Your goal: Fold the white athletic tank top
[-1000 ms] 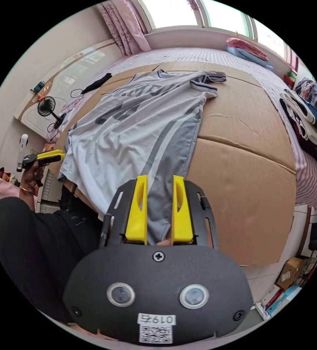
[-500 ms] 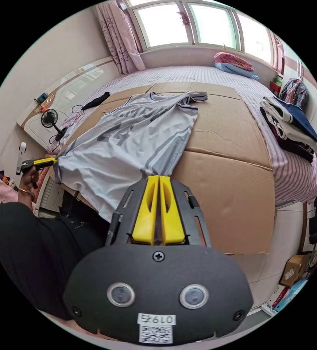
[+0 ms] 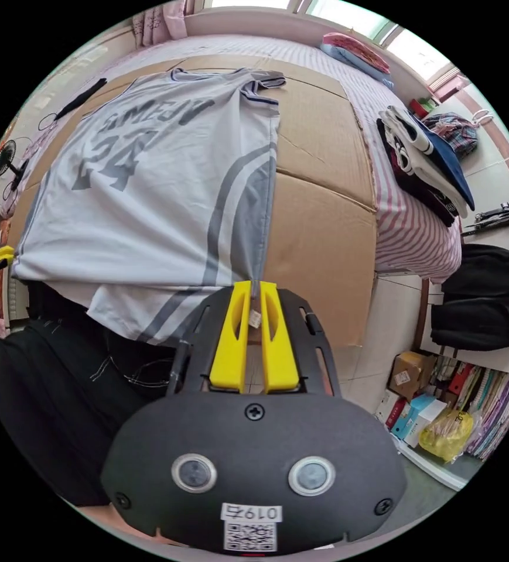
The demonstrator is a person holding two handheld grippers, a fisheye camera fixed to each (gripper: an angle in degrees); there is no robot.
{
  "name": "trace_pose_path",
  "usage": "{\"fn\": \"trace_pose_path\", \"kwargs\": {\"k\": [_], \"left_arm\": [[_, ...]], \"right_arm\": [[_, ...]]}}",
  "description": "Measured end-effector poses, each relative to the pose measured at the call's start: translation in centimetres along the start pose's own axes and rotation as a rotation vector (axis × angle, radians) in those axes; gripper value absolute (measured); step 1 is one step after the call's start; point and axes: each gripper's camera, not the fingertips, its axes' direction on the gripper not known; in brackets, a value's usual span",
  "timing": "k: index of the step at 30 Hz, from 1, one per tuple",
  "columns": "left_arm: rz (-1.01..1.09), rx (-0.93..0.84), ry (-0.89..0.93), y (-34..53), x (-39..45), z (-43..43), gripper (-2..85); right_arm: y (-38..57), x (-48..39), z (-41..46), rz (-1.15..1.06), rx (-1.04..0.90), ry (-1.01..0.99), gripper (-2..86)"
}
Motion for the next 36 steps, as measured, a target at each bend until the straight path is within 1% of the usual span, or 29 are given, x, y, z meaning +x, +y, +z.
{"fn": "trace_pose_path", "kwargs": {"k": [2,4,5,8,10,11,13,14,16,17,18,19,20,22,24,25,28,29,31,33,35,36], "left_arm": [[-0.046,0.013,-0.031,-0.1,-1.9,-1.1,1.5],[-0.091,0.031,-0.112,-0.7,-4.4,-2.6,1.3],[-0.089,0.037,-0.118,-1.0,-4.9,-2.9,1.3],[-0.080,0.117,-0.127,-3.6,-7.5,-4.5,1.6],[-0.102,0.223,-0.091,-6.8,-10.2,-5.0,2.1],[-0.106,0.247,-0.071,-7.8,-10.9,-5.0,2.3],[-0.139,0.324,0.009,-12.7,-13.7,-4.5,3.5],[-0.149,0.344,0.018,-13.9,-14.3,-4.4,4.0],[-0.186,0.445,0.008,-19.4,-16.6,-4.1,5.7],[-0.197,0.465,0.003,-20.9,-17.1,-4.0,6.0],[-0.214,0.498,0.004,-23.9,-18.2,-3.5,6.5],[-0.211,0.502,0.005,-27.0,-19.0,-2.9,6.9],[-0.211,0.497,0.005,-28.6,-19.4,-2.6,6.9],[-0.283,0.463,0.007,-34.0,-21.4,-0.9,7.0],[-0.316,0.431,0.055,-36.9,-22.7,0.5,6.9],[-0.326,0.410,0.108,-38.4,-23.4,1.3,6.9],[-0.337,0.363,0.188,-40.6,-24.2,2.8,6.2],[-0.339,0.349,0.188,-40.9,-24.2,3.1,5.8],[-0.336,0.314,0.155,-41.7,-24.4,3.6,4.1],[-0.293,0.295,0.187,-42.0,-24.4,3.9,3.1],[-0.275,0.303,0.202,-41.8,-24.5,3.6,2.4],[-0.271,0.336,0.207,-41.4,-24.7,3.1,2.1]], "right_arm": [[-0.6,0.9,0.3,0.026,-0.019,0.013,6.8],[-1.7,2.5,1.3,0.052,-0.111,0.027,10.2],[-2.0,2.8,1.6,0.045,-0.135,0.027,10.2],[-2.4,4.0,2.6,0.034,-0.229,0.020,8.6],[-2.2,4.1,4.0,-0.018,-0.317,0.056,4.2],[-2.1,4.0,4.1,-0.036,-0.315,0.058,3.2],[-1.5,5.1,2.8,-0.022,-0.217,0.036,1.2],[-1.5,5.6,2.3,-0.012,-0.183,0.017,1.2],[-1.9,6.9,0.3,-0.013,-0.010,-0.096,1.3],[-2.2,7.1,-0.2,-0.013,0.040,-0.116,1.4],[-2.9,7.3,-0.9,-0.012,0.142,-0.139,1.3],[-3.8,7.3,-1.4,-0.020,0.230,-0.156,1.1],[-4.3,7.3,-1.5,-0.021,0.268,-0.166,1.0],[-6.4,7.2,-1.5,-0.030,0.419,-0.244,0.4],[-8.0,7.1,-0.9,-0.038,0.498,-0.323,0.1],[-9.1,7.0,-0.2,-0.032,0.527,-0.357,-0.1],[-12.2,5.8,1.7,-0.068,0.544,-0.383,-0.1],[-13.0,5.5,2.1,-0.067,0.542,-0.367,-0.1],[-16.4,4.6,3.6,-0.059,0.564,-0.267,0.8],[-20.0,4.7,5.1,-0.019,0.570,-0.228,2.2],[-24.2,5.5,7.1,0.008,0.548,-0.249,4.1],[-27.0,5.9,8.7,0.031,0.512,-0.273,5.0]]}}
